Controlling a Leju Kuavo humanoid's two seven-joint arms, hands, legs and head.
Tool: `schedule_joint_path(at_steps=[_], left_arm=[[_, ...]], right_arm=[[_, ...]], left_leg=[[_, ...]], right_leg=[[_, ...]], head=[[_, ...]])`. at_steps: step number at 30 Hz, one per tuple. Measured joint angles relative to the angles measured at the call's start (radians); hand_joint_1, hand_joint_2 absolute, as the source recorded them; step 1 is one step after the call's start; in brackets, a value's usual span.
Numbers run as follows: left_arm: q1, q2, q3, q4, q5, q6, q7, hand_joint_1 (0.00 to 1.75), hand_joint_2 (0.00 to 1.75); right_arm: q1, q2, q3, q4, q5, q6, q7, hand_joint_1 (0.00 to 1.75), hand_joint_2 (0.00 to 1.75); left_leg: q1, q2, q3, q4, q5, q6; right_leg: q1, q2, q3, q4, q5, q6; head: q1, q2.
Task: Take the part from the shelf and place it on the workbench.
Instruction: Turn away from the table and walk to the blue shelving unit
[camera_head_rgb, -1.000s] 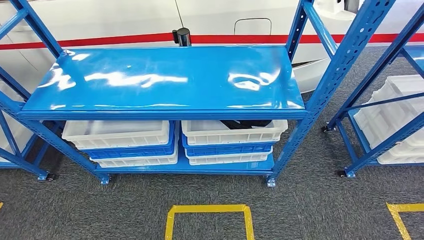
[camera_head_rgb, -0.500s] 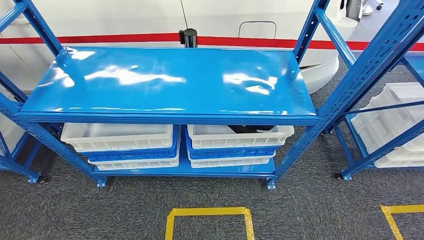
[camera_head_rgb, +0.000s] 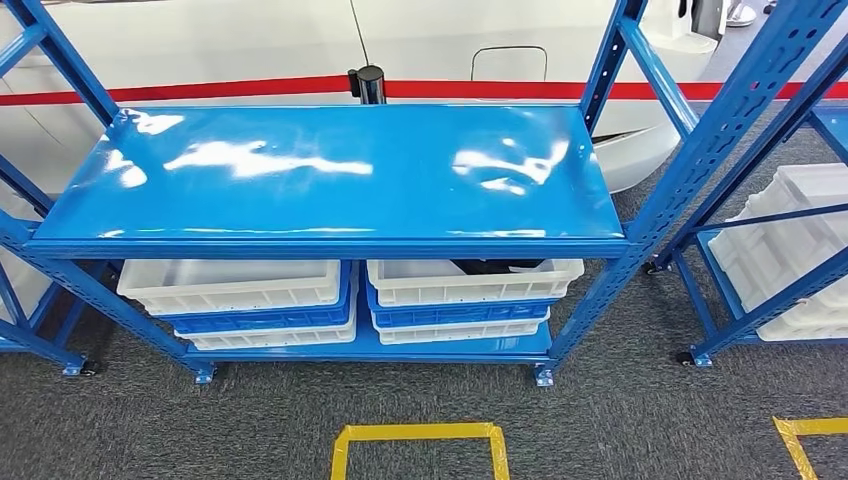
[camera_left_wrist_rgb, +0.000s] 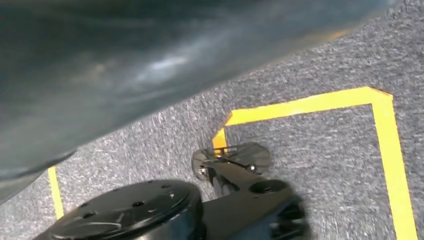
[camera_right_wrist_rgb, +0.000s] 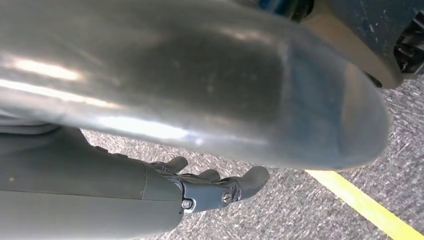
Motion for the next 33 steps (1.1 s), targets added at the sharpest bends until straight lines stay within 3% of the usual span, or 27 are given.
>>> schedule_joint_path(at_steps=[1, 2, 4, 6, 12, 14, 15, 17, 18, 19, 20, 22, 23, 25, 27, 29, 31, 32, 33], left_arm=[[0.001, 0.0, 0.0, 0.0, 0.0, 0.0, 0.0, 0.0, 0.0], [0.001, 0.0, 0.0, 0.0, 0.0, 0.0, 0.0, 0.0, 0.0], [0.001, 0.0, 0.0, 0.0, 0.0, 0.0, 0.0, 0.0, 0.0], [0.001, 0.0, 0.0, 0.0, 0.0, 0.0, 0.0, 0.0, 0.0], [0.001, 0.0, 0.0, 0.0, 0.0, 0.0, 0.0, 0.0, 0.0], [0.0, -0.001, 0.0, 0.001, 0.0, 0.0, 0.0, 0.0, 0.0], [0.0, -0.001, 0.0, 0.001, -0.001, 0.0, 0.0, 0.0, 0.0], [0.001, -0.002, 0.0, 0.001, -0.003, 0.002, 0.0, 0.0, 0.0], [0.001, -0.002, 0.0, 0.001, -0.004, 0.003, 0.001, 0.0, 0.0], [0.001, -0.003, 0.0, 0.001, -0.004, 0.003, 0.001, 0.0, 0.0], [0.001, -0.003, 0.0, 0.001, -0.004, 0.003, 0.0, 0.0, 0.0], [0.0, -0.006, 0.0, 0.001, -0.004, 0.003, 0.0, 0.0, 0.0], [0.0, -0.007, 0.0, 0.001, -0.004, 0.003, 0.0, 0.0, 0.0], [0.0, -0.008, 0.0, 0.001, -0.004, 0.004, 0.0, 0.0, 0.0], [0.0, -0.008, 0.0, 0.001, -0.004, 0.004, 0.0, 0.0, 0.0], [0.001, -0.008, 0.0, 0.001, -0.004, 0.004, 0.0, 0.0, 0.0], [0.001, -0.009, 0.0, 0.001, -0.004, 0.004, 0.0, 0.0, 0.0], [0.001, -0.009, 0.0, 0.001, -0.004, 0.004, 0.0, 0.0, 0.0], [0.002, -0.009, 0.0, 0.001, -0.004, 0.004, 0.0, 0.0, 0.0]], right_arm=[[0.0, 0.0, 0.0, 0.0, 0.0, 0.0, 0.0, 0.0, 0.0], [0.0, 0.0, 0.0, 0.0, 0.0, 0.0, 0.0, 0.0, 0.0], [0.001, 0.0, 0.0, 0.0, 0.0, 0.0, 0.0, 0.0, 0.0], [0.001, 0.0, 0.0, 0.0, 0.0, 0.0, 0.0, 0.0, 0.0], [0.0, 0.0, 0.0, 0.0, 0.0, 0.0, 0.0, 0.0, 0.0], [-0.001, 0.0, 0.0, 0.0, 0.0, -0.001, 0.001, 0.0, 0.0], [-0.001, 0.0, -0.001, 0.0, 0.0, -0.001, 0.002, 0.0, 0.0], [0.001, 0.0, -0.003, 0.0, -0.001, -0.002, 0.002, 0.0, 0.0], [0.003, 0.001, -0.005, 0.0, -0.001, -0.002, 0.003, 0.0, 0.0], [0.004, 0.001, -0.006, 0.0, -0.002, -0.002, 0.003, 0.0, 0.0], [0.004, 0.0, -0.007, 0.0, -0.002, -0.002, 0.003, 0.0, 0.0], [0.002, -0.001, -0.008, 0.0, -0.002, -0.003, 0.003, 0.0, 0.0], [0.001, -0.001, -0.008, 0.0, -0.002, -0.003, 0.003, 0.0, 0.0], [0.001, -0.001, -0.008, 0.0, -0.002, -0.003, 0.003, 0.0, 0.0], [0.001, -0.001, -0.009, 0.0, -0.002, -0.003, 0.003, 0.0, 0.0], [0.002, 0.0, -0.009, 0.0, -0.001, -0.003, 0.003, 0.0, 0.0], [0.002, -0.001, -0.009, 0.0, 0.0, -0.003, 0.003, 0.0, 0.0], [0.002, -0.001, -0.009, 0.0, 0.0, -0.003, 0.003, 0.0, 0.0], [0.002, -0.001, -0.009, 0.0, 0.0, -0.003, 0.003, 0.0, 0.0]], left_leg=[[0.004, 0.0, -0.018, 0.023, 0.004, -0.003], [0.008, 0.001, -0.016, 0.007, 0.027, -0.006], [0.016, 0.002, 0.031, -0.102, 0.101, -0.012], [0.02, 0.002, 0.066, -0.174, 0.14, -0.015], [0.021, 0.0, 0.082, -0.209, 0.147, -0.017], [0.016, -0.005, 0.093, -0.236, 0.144, -0.005], [0.011, -0.007, 0.094, -0.244, 0.141, 0.012], [0.0, -0.006, 0.093, -0.246, 0.141, 0.043], [-0.003, -0.006, 0.095, -0.247, 0.139, 0.051], [-0.005, -0.007, 0.098, -0.247, 0.137, 0.053], [-0.005, -0.008, 0.102, -0.247, 0.135, 0.052], [-0.01, -0.01, 0.107, -0.246, 0.128, 0.045], [-0.012, -0.01, 0.108, -0.246, 0.125, 0.041], [-0.012, -0.01, 0.112, -0.249, 0.121, 0.031], [-0.008, -0.008, 0.11, -0.233, 0.109, 0.021], [-0.005, -0.005, 0.076, -0.15, 0.065, 0.012], [-0.001, -0.004, 0.01, -0.026, 0.013, 0.003], [0.003, -0.003, -0.014, 0.012, 0.007, -0.002], [0.006, -0.003, -0.022, 0.016, 0.019, -0.006]], right_leg=[[0.0, 0.001, 0.003, 0.0, -0.002, -0.001], [-0.002, 0.003, 0.007, 0.001, -0.005, 0.001], [-0.006, 0.007, 0.018, 0.002, -0.012, 0.009], [-0.009, 0.009, 0.024, 0.002, -0.016, 0.015], [-0.004, 0.009, 0.022, 0.005, -0.021, 0.021], [0.0, 0.01, 0.018, 0.004, -0.026, 0.034], [0.001, 0.01, -0.01, 0.055, -0.052, 0.038], [0.001, 0.008, -0.099, 0.208, -0.104, 0.044], [0.003, 0.008, -0.136, 0.267, -0.119, 0.044], [0.005, 0.007, -0.135, 0.248, -0.101, 0.05], [0.007, 0.007, -0.105, 0.177, -0.068, 0.054], [0.014, 0.005, -0.05, 0.054, -0.02, 0.05], [0.017, 0.004, -0.036, 0.026, -0.009, 0.043], [0.02, 0.005, -0.03, 0.016, 0.0, 0.028], [0.012, 0.005, -0.02, 0.008, 0.006, 0.016], [0.004, 0.004, -0.007, 0.001, 0.006, 0.003], [0.005, 0.003, 0.0, 0.001, 0.001, -0.005], [0.005, 0.003, 0.002, 0.001, -0.001, -0.006], [0.005, 0.004, 0.006, 0.001, -0.003, -0.006]], head=[[0.0, 0.0], [0.0, 0.0], [0.0, 0.0], [0.0, 0.0], [-0.003, 0.0], [-0.004, 0.0], [-0.004, 0.0], [0.0, 0.0], [0.001, 0.0], [0.001, 0.0], [0.002, 0.0], [0.002, 0.0], [0.001, 0.0], [0.001, 0.0], [0.001, 0.0], [-0.002, 0.0], [-0.003, 0.0], [-0.003, 0.0], [-0.003, 0.0]])
